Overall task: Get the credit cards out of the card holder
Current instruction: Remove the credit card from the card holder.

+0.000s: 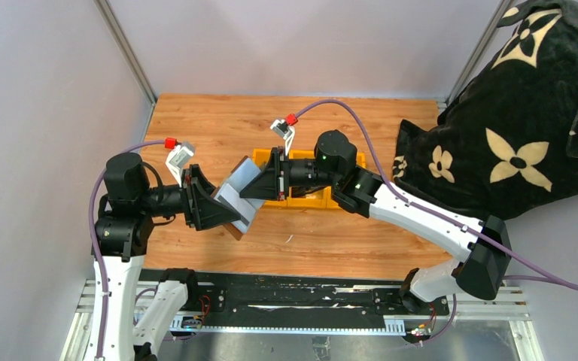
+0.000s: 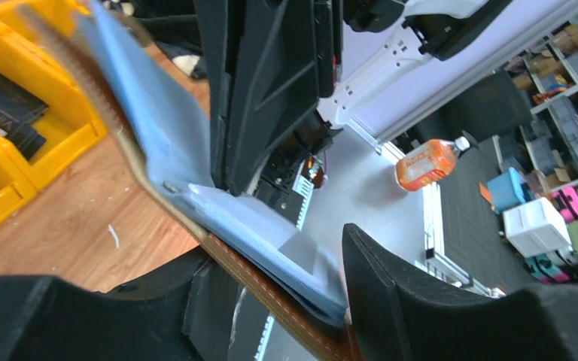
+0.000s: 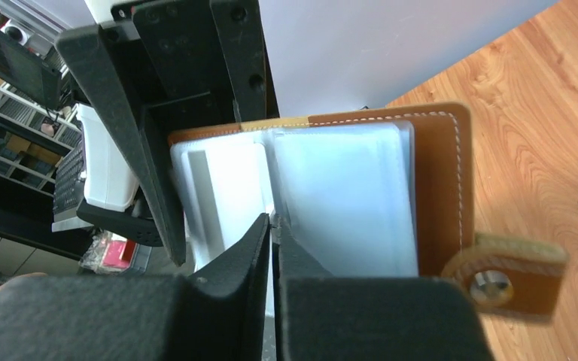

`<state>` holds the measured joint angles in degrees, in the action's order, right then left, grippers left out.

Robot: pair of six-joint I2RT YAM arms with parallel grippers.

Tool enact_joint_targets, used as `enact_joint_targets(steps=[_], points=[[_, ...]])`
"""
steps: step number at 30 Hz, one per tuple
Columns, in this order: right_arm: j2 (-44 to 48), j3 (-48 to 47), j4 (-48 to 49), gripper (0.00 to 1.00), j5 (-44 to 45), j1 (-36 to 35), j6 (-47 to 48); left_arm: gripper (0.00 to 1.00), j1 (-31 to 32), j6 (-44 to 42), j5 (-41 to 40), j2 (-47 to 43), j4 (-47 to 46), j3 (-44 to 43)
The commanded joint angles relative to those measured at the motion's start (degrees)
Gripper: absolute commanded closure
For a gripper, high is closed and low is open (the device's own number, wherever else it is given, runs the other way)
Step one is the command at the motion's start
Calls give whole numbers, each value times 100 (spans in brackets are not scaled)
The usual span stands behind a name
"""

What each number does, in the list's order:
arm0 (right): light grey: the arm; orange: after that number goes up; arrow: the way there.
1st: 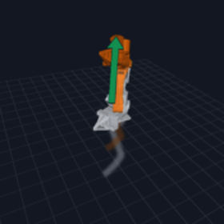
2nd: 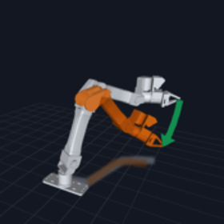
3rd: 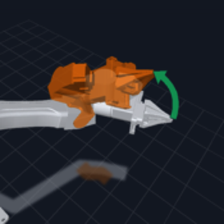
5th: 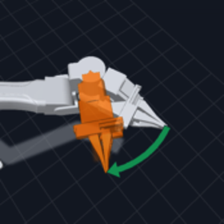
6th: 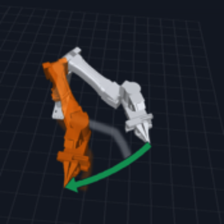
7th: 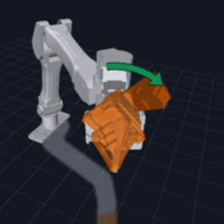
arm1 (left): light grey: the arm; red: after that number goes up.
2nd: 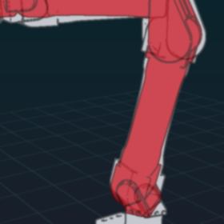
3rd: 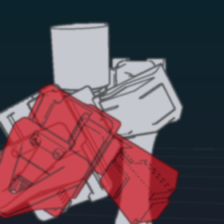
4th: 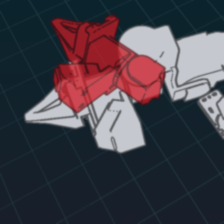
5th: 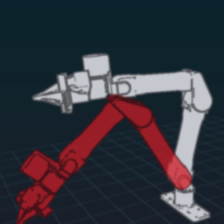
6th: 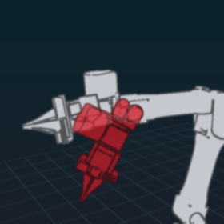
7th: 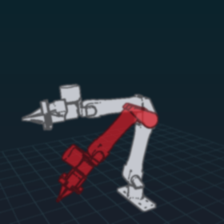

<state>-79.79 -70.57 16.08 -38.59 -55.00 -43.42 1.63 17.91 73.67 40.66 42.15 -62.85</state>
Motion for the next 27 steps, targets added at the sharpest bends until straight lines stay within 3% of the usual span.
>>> enact_joint_targets(steps=[1,8,10,12,14,18,23,27], points=[[75,-25,286,98,179,-82,-35,46,26,143,687,-31,-153,43],[331,245,402,100,110,-81,-26,57,24,219,814,-29,-295,13],[393,314,441,100,49,-81,-52,67,27,234,711,-24,-329,1],[460,383,518,100,-39,-87,-101,83,30,278,473,-24,-361,-24],[510,459,631,97,-92,-90,-193,89,25,323,282,-10,-404,-58],[596,528,704,77,-197,-107,-250,95,24,353,74,25,-445,-118],[873,494,422,69,-202,-94,-31,96,24,422,85,49,-443,-211],[1005,68,-374,66,-182,-58,411,96,24,420,99,8,-448,-212]])
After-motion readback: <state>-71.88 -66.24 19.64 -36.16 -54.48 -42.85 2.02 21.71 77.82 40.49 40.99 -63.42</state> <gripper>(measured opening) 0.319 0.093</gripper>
